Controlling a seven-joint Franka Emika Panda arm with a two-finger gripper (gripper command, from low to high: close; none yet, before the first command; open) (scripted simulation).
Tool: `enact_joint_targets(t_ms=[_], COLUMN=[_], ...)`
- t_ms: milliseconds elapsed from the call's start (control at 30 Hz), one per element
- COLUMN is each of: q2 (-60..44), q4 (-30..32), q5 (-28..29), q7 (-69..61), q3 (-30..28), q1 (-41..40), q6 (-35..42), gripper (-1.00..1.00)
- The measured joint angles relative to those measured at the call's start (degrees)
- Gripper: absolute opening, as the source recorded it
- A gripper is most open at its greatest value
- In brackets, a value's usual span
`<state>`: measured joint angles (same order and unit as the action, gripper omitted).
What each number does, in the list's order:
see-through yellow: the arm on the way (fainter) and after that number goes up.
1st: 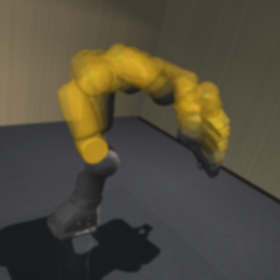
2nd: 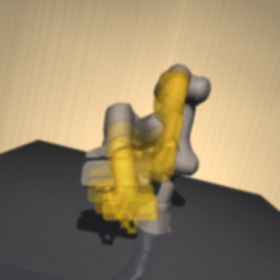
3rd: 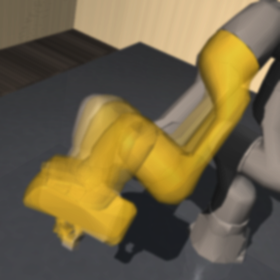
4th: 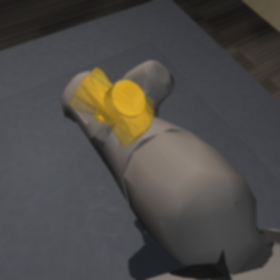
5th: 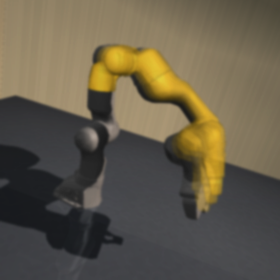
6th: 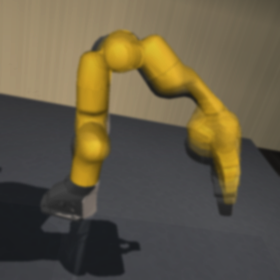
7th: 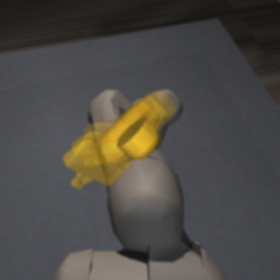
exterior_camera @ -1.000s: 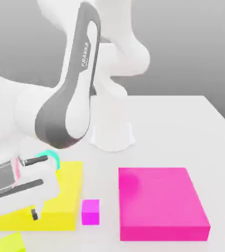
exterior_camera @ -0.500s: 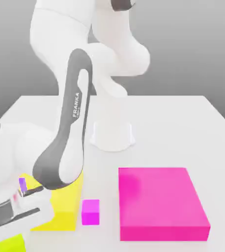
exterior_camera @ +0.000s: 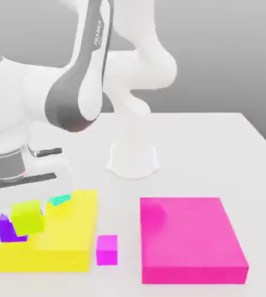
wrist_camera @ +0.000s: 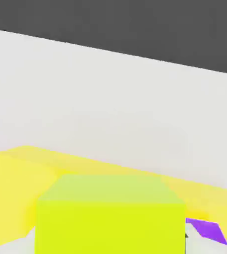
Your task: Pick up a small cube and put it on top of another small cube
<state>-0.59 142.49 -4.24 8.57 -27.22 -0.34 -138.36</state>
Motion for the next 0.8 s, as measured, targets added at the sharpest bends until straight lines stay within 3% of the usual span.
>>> enact_joint_targets(t_ms=[333,500,700,733,800], q2=[20.68,30.15,20.96,19.41,19.41], q4=[14.45,22.41,25.96,26.29,26.29], q5=[14.52,18.44,18.28,18.25,18.24], q7=[24.58,33.06,33.02,32.93,32.93], q3=[5.24,7.28,5.42,5.16,5.16], q1=[-10.04,-17.19,-17.57,-17.45,-17.45], q6=[3.63,2.97,-10.23,-12.11,-12.11], gripper=[-1.00,-1.00,-1.00,1.00,1.00])
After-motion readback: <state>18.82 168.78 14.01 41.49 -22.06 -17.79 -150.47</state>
